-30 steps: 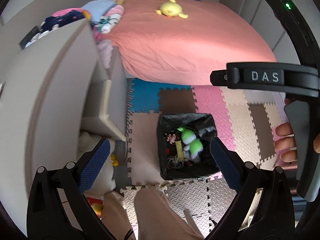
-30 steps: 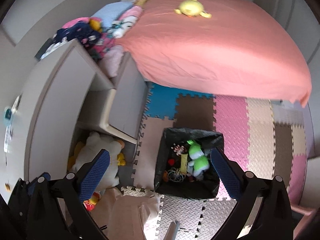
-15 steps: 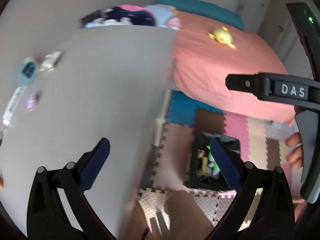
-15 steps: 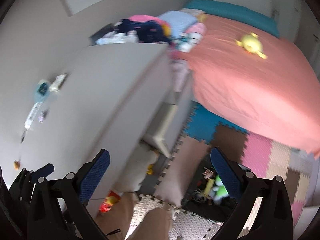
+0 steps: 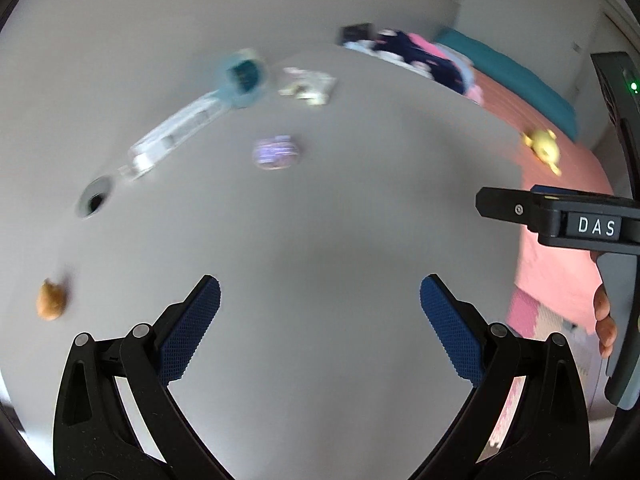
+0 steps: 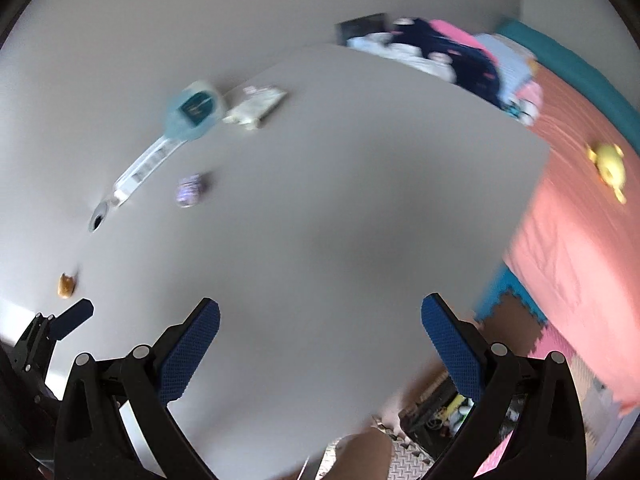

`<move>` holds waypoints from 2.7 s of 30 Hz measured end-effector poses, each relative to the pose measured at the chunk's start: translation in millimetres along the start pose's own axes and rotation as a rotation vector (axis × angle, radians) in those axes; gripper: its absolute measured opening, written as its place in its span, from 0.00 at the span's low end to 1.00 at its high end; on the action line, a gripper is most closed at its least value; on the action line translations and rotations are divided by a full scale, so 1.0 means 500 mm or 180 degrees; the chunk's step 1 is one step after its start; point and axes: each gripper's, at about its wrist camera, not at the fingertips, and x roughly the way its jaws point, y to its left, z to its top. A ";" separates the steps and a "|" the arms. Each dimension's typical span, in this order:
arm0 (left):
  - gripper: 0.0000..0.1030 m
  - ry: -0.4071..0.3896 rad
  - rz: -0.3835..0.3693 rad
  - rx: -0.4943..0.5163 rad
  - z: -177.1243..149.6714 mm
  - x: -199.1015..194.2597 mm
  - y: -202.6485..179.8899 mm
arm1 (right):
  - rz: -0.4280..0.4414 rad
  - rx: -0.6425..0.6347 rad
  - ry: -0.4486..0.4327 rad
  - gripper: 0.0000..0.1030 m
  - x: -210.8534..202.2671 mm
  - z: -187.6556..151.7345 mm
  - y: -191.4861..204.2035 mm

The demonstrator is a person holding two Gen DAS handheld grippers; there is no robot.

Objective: Collect trash
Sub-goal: 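Move both open tools back over the desk toward the orange plush and bow, then grasp the orange plush with the left tool while the right tool grasps the purple bow, then carry orange plush and purple bow over the black bin and release both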

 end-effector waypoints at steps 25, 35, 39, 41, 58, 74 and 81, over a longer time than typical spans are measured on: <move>0.94 0.0129 0.0787 -0.1314 -0.032 -0.019 0.475 | -0.0036 -0.0620 0.0472 0.77 0.245 0.174 0.274; 0.87 0.0300 0.0844 -0.1470 -0.053 0.023 0.528 | -0.0211 -0.0806 0.0490 0.25 0.281 0.185 0.286; 0.61 0.0415 0.0732 -0.1523 -0.065 0.039 0.525 | -0.0209 -0.0829 0.0471 0.19 0.275 0.177 0.290; 0.53 0.0409 0.0807 -0.1451 -0.065 0.038 0.515 | -0.0174 -0.0815 0.0465 0.18 0.269 0.170 0.291; 0.45 0.0185 0.0392 -0.0933 -0.031 0.009 0.317 | -0.0067 -0.0506 0.0182 0.14 0.103 0.106 0.149; 0.45 0.0142 -0.0240 0.0178 -0.007 0.033 -0.131 | -0.0360 0.0272 -0.0126 0.14 -0.078 -0.072 -0.203; 0.45 0.0188 -0.0526 0.0679 -0.027 0.042 -0.333 | -0.0558 0.0719 -0.0145 0.14 -0.135 -0.191 -0.373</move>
